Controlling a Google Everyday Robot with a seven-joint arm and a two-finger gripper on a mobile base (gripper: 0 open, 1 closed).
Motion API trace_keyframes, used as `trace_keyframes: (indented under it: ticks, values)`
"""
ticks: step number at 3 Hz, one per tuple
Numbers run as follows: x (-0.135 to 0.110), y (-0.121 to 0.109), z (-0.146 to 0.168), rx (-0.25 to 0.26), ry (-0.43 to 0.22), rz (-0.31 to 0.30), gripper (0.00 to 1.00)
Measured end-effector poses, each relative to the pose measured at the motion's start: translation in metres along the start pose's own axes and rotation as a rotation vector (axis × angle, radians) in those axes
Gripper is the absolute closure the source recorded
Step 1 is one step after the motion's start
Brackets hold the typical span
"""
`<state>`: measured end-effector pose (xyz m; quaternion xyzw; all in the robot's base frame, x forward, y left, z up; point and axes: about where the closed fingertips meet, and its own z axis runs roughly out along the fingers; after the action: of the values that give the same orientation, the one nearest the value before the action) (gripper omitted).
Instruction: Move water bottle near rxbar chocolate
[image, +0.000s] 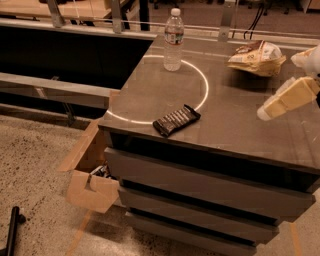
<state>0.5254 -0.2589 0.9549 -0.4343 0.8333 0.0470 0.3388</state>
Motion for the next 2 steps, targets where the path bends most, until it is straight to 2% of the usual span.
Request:
trace_keyframes:
  ticks: [1,2]
  values:
    - [-0.013,-0.034,0.008,0.037,-0.164,0.069,0.0]
    - [-0.038,-0.056,0.018,0.042,-0.265,0.085,0.0]
